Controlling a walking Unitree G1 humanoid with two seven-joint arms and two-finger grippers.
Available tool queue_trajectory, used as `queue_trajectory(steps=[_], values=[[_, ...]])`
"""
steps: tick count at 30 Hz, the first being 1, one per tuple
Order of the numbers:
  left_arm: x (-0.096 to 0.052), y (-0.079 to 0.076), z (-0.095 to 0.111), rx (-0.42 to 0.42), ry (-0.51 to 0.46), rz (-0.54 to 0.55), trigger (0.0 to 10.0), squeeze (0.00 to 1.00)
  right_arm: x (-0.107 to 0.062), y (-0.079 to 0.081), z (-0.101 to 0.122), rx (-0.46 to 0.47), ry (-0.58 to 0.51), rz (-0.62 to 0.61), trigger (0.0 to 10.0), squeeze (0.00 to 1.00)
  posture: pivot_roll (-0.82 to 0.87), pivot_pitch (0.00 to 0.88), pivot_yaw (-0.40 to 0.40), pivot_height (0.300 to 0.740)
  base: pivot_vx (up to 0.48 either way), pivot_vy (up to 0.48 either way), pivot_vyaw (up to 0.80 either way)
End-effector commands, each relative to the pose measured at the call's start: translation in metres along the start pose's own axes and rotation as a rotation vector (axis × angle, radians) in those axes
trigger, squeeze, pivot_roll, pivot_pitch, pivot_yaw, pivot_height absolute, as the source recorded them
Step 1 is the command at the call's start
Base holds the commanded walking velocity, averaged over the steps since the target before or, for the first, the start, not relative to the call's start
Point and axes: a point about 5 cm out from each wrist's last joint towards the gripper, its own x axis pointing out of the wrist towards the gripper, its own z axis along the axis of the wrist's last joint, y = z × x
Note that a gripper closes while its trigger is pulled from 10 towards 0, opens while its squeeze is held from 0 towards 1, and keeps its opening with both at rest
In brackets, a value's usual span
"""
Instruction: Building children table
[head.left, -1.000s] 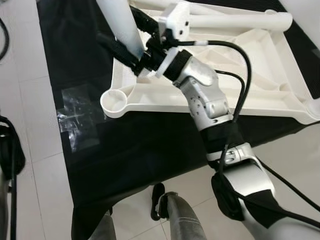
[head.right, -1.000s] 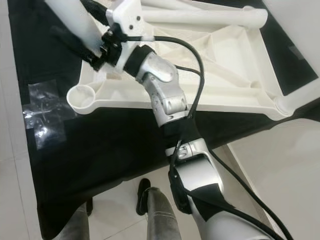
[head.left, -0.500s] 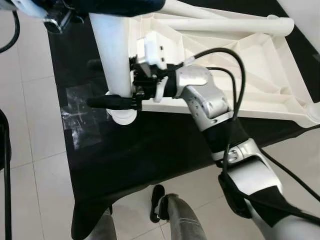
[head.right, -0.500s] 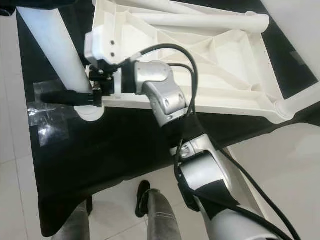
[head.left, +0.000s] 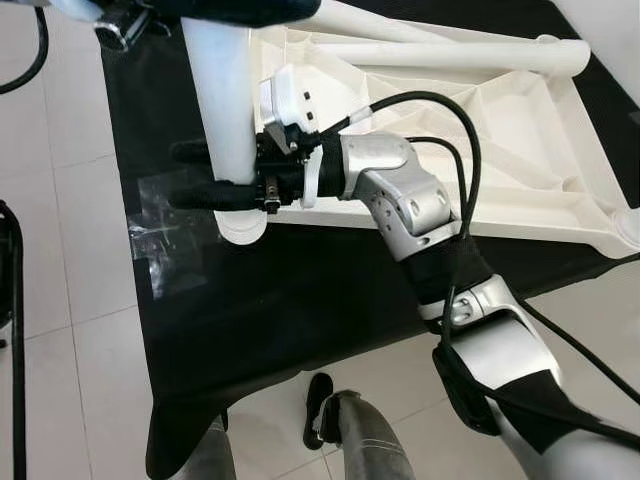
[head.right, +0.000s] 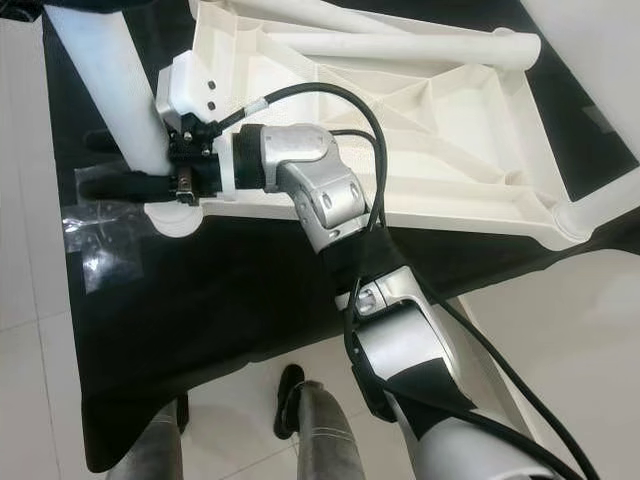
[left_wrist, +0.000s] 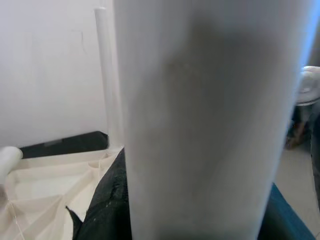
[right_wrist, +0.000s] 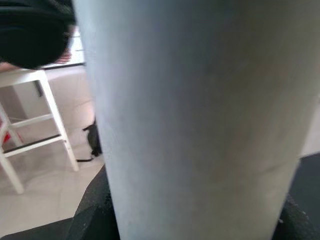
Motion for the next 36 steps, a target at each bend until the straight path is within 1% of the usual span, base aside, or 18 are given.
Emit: queue_trajectory(steps=[1,2,3,7,9,11,13,18,22,26,27,29,30,31,33,34,35,36], values=[[0.029,0.003,0.008,0.046,-0.128,-0.176,1.1,0.0,0.022,0.0,0.006,0.004,-0.023,-0.054,0.0,0.0,0.22,0.233,-0.12,0.74,0.0,0.0,0.0],[0.026,0.013,0.012,0.066,-0.153,-0.084,10.0,0.43,0.021,-0.004,0.006,-0.001,-0.027,-0.091,0.0,0.0,0.23,0.235,-0.12,0.74,0.0,0.0,0.0],[0.024,0.021,0.017,0.111,-0.165,0.039,10.0,1.0,0.019,-0.009,0.007,0.0,-0.034,-0.148,0.0,0.0,0.23,0.24,-0.121,0.74,0.0,0.0,0.0],[0.016,0.032,0.028,0.2,-0.195,0.26,10.0,1.0,0.013,-0.019,0.007,0.002,-0.046,-0.257,0.0,0.0,0.23,0.248,-0.122,0.74,0.0,0.0,0.0],[-0.01,0.03,0.041,0.29,-0.202,0.537,10.0,1.0,0.0,-0.033,0.01,0.021,-0.084,-0.415,0.0,0.0,0.23,0.254,-0.125,0.74,0.0,0.0,0.0],[-0.015,0.028,0.042,0.304,-0.202,0.579,10.0,1.0,-0.003,-0.036,0.01,0.026,-0.09,-0.445,0.0,0.0,0.23,0.254,-0.125,0.74,0.0,0.0,0.0],[-0.028,-0.001,0.044,0.356,-0.201,0.651,10.0,1.0,-0.011,-0.041,0.011,0.04,-0.115,-0.493,0.0,0.0,0.24,0.261,-0.126,0.74,0.0,0.0,0.0],[-0.032,-0.031,0.037,0.4,-0.17,0.741,10.0,1.0,-0.018,-0.044,0.013,0.049,-0.146,-0.535,0.0,0.0,0.25,0.273,-0.125,0.74,0.0,0.0,0.0],[-0.039,-0.067,0.009,0.375,-0.144,0.935,10.0,1.0,-0.034,-0.055,0.011,0.085,-0.201,-0.698,0.0,0.0,0.25,0.289,-0.126,0.74,0.0,0.0,0.0],[-0.033,-0.102,-0.053,0.229,-0.076,1.135,10.0,1.0,-0.044,-0.06,0.012,0.124,-0.283,-0.786,0.0,0.0,0.27,0.313,-0.122,0.74,0.0,0.0,0.0],[-0.026,-0.115,-0.078,0.166,-0.03,1.19,10.0,0.52,-0.043,-0.06,0.013,0.125,-0.301,-0.779,0.0,0.0,0.27,0.319,-0.121,0.74,0.0,0.0,0.0],[-0.022,-0.124,-0.091,0.13,-0.002,1.22,10.0,0.52,-0.043,-0.059,0.014,0.124,-0.31,-0.771,0.0,0.0,0.27,0.319,-0.121,0.74,0.0,0.0,0.0],[-0.014,-0.136,-0.108,0.071,0.016,1.273,10.0,0.0,-0.041,-0.057,0.015,0.125,-0.33,-0.75,0.0,0.0,0.28,0.328,-0.118,0.74,0.0,0.0,0.0],[0.001,-0.158,-0.133,-0.015,0.085,1.371,10.0,0.0,-0.037,-0.052,0.018,0.137,-0.375,-0.689,0.0,0.0,0.28,0.339,-0.117,0.74,0.0,0.0,0.0],[0.005,-0.165,-0.137,-0.041,0.113,1.402,10.0,0.0,-0.036,-0.051,0.019,0.14,-0.386,-0.675,0.0,0.0,0.28,0.339,-0.117,0.74,0.0,0.0,0.0],[0.005,-0.175,-0.148,-0.079,0.174,1.464,10.0,0.0,-0.033,-0.048,0.019,0.137,-0.396,-0.634,10.0,0.0,0.29,0.345,-0.118,0.74,0.0,0.0,0.0],[0.005,-0.175,-0.148,-0.079,0.174,1.464,10.0,0.0,-0.033,-0.048,0.019,0.137,-0.396,-0.634,10.0,0.0,0.29,0.345,-0.118,0.74,0.0,0.0,0.0],[0.006,-0.187,-0.16,-0.109,0.273,1.518,10.0,0.0,-0.029,-0.042,0.021,0.127,-0.412,-0.576,10.0,0.0,0.29,0.352,-0.119,0.74,0.0,0.0,0.0]])
